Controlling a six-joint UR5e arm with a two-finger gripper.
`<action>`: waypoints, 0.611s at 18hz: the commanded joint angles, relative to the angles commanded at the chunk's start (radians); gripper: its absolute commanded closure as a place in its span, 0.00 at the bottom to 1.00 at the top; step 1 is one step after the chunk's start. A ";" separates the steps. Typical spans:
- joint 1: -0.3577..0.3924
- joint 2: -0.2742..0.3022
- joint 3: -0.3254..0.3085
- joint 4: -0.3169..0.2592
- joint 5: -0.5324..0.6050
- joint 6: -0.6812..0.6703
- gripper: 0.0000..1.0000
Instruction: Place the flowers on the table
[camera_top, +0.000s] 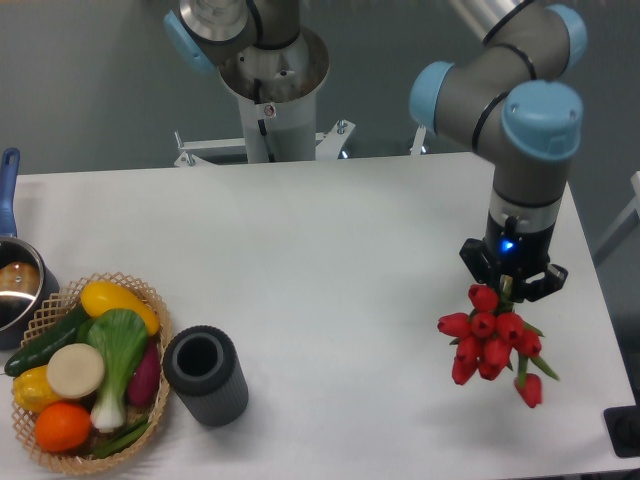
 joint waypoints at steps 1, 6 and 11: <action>-0.009 -0.002 -0.008 0.000 0.003 -0.002 1.00; -0.077 -0.002 -0.089 0.012 -0.023 -0.101 1.00; -0.138 -0.006 -0.107 0.026 -0.047 -0.156 0.62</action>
